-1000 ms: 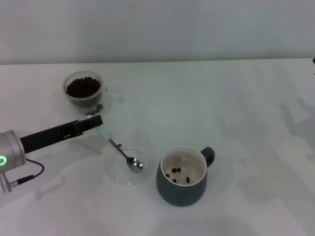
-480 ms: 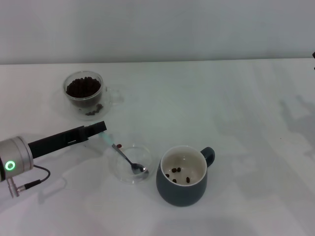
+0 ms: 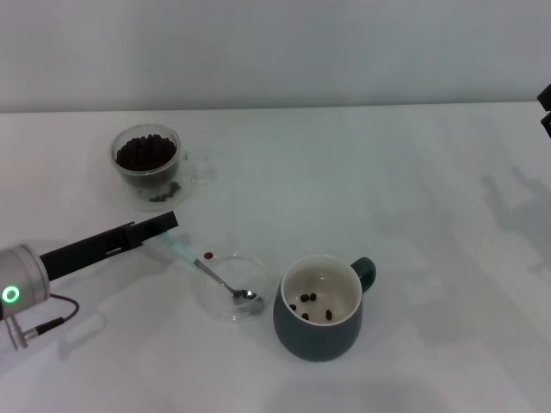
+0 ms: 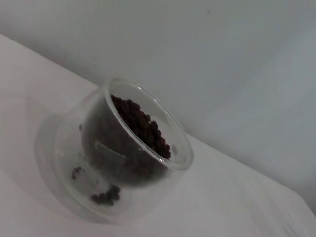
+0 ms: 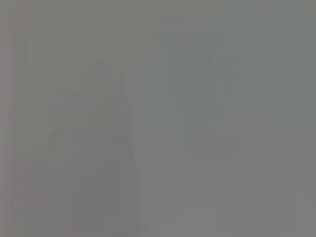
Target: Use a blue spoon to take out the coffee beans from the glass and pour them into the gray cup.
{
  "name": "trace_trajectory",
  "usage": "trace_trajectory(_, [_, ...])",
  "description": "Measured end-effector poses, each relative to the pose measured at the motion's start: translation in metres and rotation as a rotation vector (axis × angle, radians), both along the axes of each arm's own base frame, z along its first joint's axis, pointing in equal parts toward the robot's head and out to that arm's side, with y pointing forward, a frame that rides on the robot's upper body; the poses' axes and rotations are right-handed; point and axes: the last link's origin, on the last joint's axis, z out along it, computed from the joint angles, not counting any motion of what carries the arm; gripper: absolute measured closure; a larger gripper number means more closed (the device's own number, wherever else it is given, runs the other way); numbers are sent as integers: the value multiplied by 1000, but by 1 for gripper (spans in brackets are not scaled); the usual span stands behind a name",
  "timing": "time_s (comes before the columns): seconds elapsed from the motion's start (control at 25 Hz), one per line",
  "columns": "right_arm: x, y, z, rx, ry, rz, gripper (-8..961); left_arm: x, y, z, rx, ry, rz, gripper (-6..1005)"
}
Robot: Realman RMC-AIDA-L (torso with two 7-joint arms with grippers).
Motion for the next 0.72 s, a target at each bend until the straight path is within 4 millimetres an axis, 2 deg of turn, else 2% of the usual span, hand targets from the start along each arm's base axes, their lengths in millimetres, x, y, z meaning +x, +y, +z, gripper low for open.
trace_trajectory(0.36, [-3,-1,-3,-19,11,18,382,-18,1,12,63,58,41,532])
trace_trajectory(0.6, [-5,-1,-6,-33,2,27,382,-26,-2,24,121,114,10,295])
trace_trajectory(0.72, [-6,-2,-8,-45,-6,36,382,-26,-1,32,160,140,-32,287])
